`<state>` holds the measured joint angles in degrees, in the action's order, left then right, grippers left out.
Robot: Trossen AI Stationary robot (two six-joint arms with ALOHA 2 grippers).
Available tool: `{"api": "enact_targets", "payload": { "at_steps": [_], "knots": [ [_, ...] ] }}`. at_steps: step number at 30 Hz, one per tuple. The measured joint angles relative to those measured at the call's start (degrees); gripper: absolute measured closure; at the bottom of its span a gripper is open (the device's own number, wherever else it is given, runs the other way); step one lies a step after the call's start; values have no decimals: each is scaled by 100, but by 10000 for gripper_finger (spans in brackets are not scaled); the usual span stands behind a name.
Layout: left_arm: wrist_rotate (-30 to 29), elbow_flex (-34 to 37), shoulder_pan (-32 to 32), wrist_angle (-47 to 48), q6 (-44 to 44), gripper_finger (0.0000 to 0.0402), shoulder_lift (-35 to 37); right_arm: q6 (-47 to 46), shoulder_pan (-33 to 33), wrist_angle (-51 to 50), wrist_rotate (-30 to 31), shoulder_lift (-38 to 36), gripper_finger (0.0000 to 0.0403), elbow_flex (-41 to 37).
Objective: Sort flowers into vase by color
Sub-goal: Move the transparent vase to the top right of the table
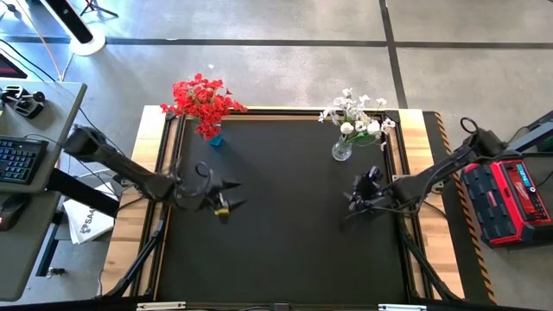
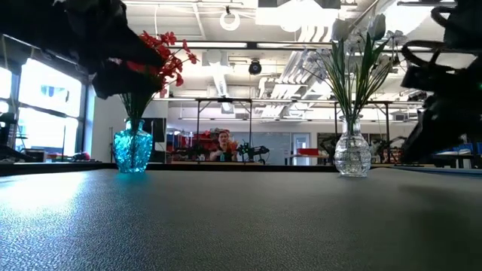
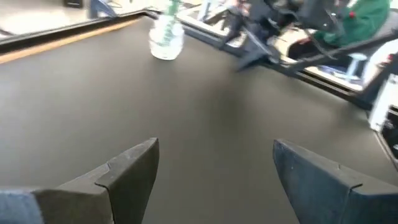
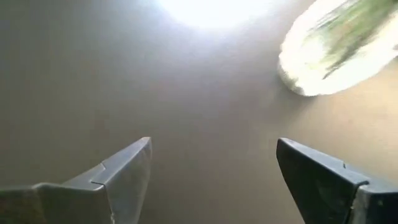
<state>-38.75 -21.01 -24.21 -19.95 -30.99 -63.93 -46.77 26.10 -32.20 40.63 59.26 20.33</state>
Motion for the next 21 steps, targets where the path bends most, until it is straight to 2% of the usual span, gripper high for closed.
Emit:
{"api": "enact_targets", "payload": {
  "at_steps": [5, 8, 14, 21],
  "knots": [
    [-10, -1, -227, -1139, -22, 102, -1098, 75, -299, 534, 1443, -689, 104, -440],
    [-12, -23, -213, -1576, -23, 102, -1664, 85, -526, 608, 1955, -1051, 110, -445],
    [226, -448, -32, -1632, 290, 102, -2393, 422, -1358, 962, 1856, -1441, 122, -445],
    [736, -915, 161, -1634, 957, 102, -2809, 1375, -2522, 2006, 1175, -1441, 123, -445]
  ]
}}
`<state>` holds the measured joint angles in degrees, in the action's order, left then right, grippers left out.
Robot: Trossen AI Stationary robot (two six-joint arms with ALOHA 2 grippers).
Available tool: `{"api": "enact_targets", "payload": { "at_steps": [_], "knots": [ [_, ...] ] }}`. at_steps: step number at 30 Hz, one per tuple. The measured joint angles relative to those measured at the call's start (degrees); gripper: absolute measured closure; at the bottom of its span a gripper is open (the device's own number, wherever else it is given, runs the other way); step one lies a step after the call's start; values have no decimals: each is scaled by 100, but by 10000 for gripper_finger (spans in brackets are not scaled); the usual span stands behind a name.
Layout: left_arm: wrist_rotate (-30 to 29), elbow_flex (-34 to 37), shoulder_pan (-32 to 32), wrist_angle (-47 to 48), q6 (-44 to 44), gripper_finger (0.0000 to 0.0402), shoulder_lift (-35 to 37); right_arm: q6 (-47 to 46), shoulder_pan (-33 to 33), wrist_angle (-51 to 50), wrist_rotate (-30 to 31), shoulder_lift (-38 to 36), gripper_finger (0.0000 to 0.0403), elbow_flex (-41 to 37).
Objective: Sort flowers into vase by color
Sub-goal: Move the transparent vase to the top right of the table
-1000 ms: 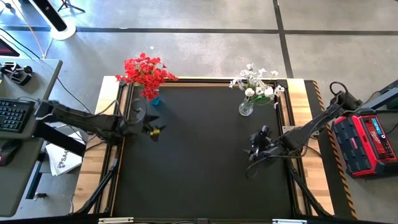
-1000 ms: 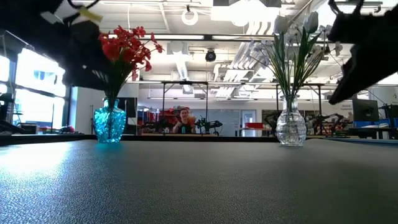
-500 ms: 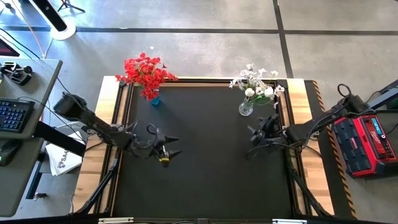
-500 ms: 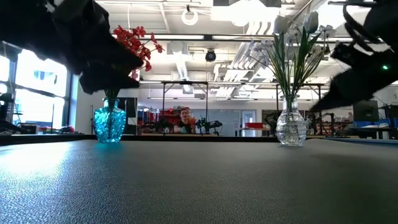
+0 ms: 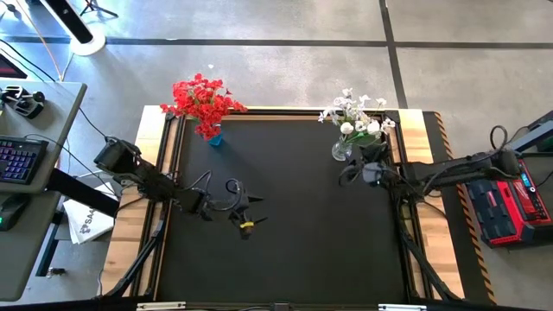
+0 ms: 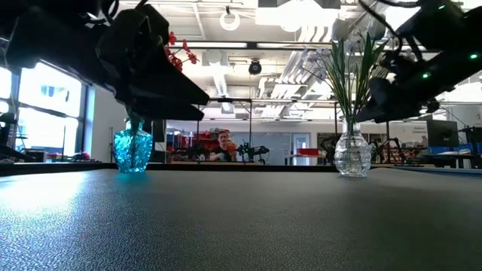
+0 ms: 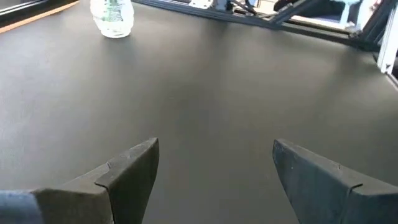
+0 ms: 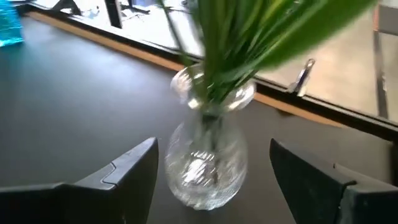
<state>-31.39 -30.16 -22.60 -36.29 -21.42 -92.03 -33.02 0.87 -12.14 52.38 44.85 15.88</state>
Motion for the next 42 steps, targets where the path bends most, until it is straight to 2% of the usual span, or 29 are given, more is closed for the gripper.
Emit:
{"api": "enact_targets", "payload": {
  "at_steps": [4, 9, 12, 16, 19, 24, 34, 37, 42],
  "knots": [
    [125, -99, 72, 37, 55, 102, -109, 278, -706, 252, -597, 85, 111, 0],
    [158, -110, 90, 60, 28, 102, -146, 760, -1352, 765, -1523, 379, 63, 0],
    [173, -110, 89, 58, 7, 102, -145, 1069, -1529, 1284, -1604, 643, 44, 0],
    [220, -110, 89, 52, 5, 102, -145, 1260, -1676, 1721, -1601, 978, 48, 0],
    [235, -110, 89, 52, 1, 102, -145, 1421, -1710, 1977, -1599, 1209, 72, 0],
    [235, -110, 89, 52, -47, 102, -145, 1663, -1708, 2332, -1602, 1458, 139, 0],
    [235, -110, 89, 61, -93, 102, -145, 2172, -1938, 2336, -1489, 1150, 326, 0],
    [235, -110, 89, 63, -95, 102, -145, 2461, -2274, 2353, -1489, 923, 349, 0],
    [235, -109, 89, 73, -95, 102, -145, 2707, -3003, 2358, -1571, 747, 346, 0]
  ]
}}
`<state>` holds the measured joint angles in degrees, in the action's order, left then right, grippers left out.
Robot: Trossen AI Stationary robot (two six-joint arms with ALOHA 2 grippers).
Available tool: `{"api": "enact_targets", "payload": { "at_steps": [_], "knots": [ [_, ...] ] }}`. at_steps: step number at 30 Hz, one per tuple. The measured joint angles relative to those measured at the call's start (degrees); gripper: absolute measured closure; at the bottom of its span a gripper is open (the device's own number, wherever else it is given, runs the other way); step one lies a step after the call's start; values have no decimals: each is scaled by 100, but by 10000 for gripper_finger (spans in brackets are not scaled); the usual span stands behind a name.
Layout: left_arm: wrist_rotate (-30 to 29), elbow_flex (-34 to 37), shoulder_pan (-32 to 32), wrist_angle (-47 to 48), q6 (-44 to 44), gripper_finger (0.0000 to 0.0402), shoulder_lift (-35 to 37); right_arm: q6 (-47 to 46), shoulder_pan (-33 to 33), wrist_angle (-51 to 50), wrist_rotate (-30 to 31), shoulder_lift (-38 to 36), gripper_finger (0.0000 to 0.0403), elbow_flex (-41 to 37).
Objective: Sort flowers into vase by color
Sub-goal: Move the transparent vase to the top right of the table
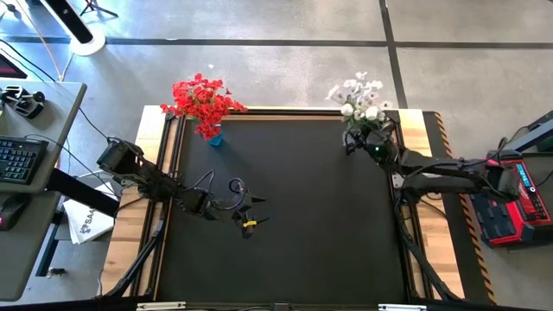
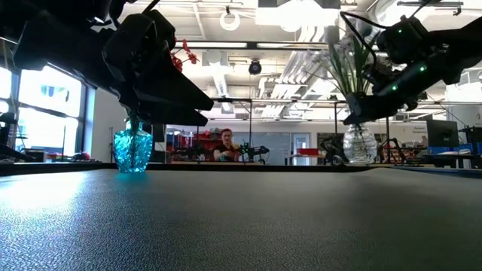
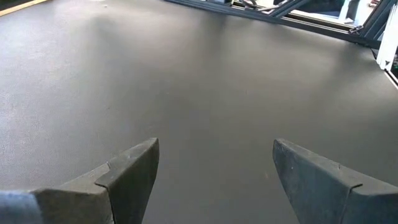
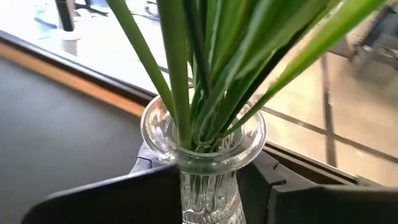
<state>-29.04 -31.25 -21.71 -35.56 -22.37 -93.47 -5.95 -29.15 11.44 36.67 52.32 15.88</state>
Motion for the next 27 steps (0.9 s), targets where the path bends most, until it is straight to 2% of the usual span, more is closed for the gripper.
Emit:
{"api": "enact_targets", "payload": {
  "at_steps": [4, 10, 20, 24, 27],
  "knots": [
    [-1, 1, 0, 10, 1, 102, 0, -2, -525, 129, -192, 64, 344, 0],
    [-1, 1, 0, 18, 2, 102, 0, -18, -1096, 752, -881, 399, 344, 0],
    [-1, 1, -2, 18, 2, 102, 0, -105, -1335, 1166, -1070, 1239, 340, 1],
    [-4, 1, -2, 18, -2, 102, 0, -155, -1333, 1149, -1047, 1284, 317, 11],
    [-4, 1, -2, 18, -7, 102, 0, -42, -1334, 1057, -1102, 1205, 277, 11]
  ]
}}
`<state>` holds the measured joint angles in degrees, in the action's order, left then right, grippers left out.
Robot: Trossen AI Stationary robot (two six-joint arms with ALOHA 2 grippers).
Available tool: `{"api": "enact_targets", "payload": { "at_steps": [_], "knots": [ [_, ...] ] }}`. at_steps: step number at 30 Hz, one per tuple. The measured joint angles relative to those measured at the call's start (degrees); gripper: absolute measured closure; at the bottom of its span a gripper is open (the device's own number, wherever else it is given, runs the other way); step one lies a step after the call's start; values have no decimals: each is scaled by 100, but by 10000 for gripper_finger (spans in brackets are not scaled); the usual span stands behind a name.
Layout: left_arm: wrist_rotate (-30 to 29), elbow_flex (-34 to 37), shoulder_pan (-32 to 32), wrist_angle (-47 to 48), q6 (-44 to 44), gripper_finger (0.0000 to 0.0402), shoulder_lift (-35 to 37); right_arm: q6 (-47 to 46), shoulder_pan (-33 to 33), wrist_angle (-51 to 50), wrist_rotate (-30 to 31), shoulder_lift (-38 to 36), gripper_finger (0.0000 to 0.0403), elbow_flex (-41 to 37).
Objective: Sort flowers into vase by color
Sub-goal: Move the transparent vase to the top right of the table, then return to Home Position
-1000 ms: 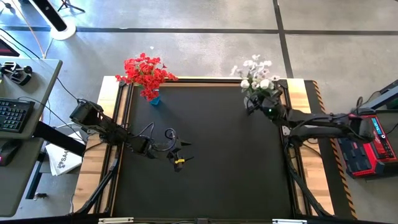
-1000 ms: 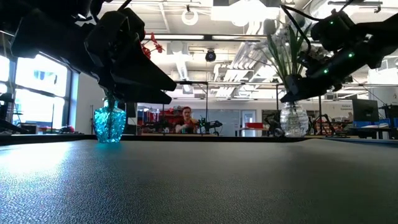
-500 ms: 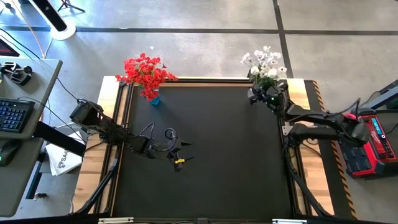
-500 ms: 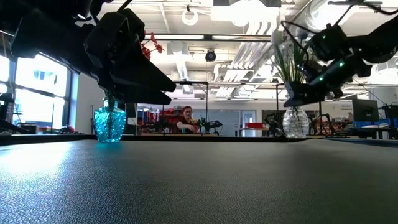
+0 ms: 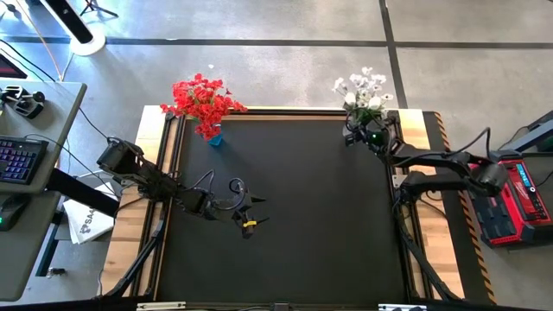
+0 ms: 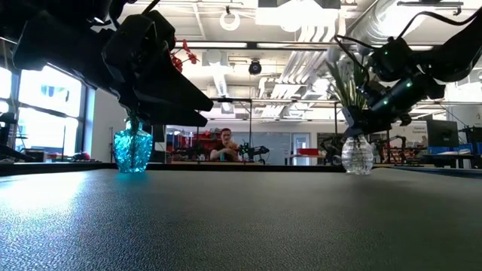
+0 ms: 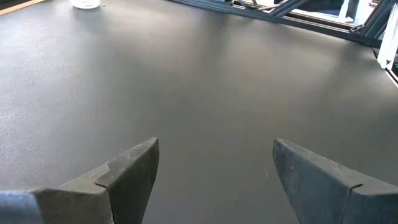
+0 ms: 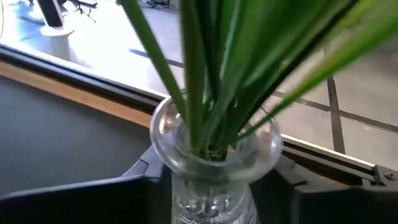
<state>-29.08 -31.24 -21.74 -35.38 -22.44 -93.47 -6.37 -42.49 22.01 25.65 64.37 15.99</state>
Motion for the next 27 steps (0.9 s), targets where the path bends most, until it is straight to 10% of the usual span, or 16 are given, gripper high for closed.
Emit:
{"api": "enact_targets", "payload": {
  "at_steps": [11, 27],
  "knots": [
    [0, 1, -2, 0, -98, 102, 0, -111, -1, -1964, -220, -685, 100, 491],
    [0, 2, -2, 10, -96, 102, 0, -773, 306, -5597, -840, -814, 111, 2285]
  ]
}}
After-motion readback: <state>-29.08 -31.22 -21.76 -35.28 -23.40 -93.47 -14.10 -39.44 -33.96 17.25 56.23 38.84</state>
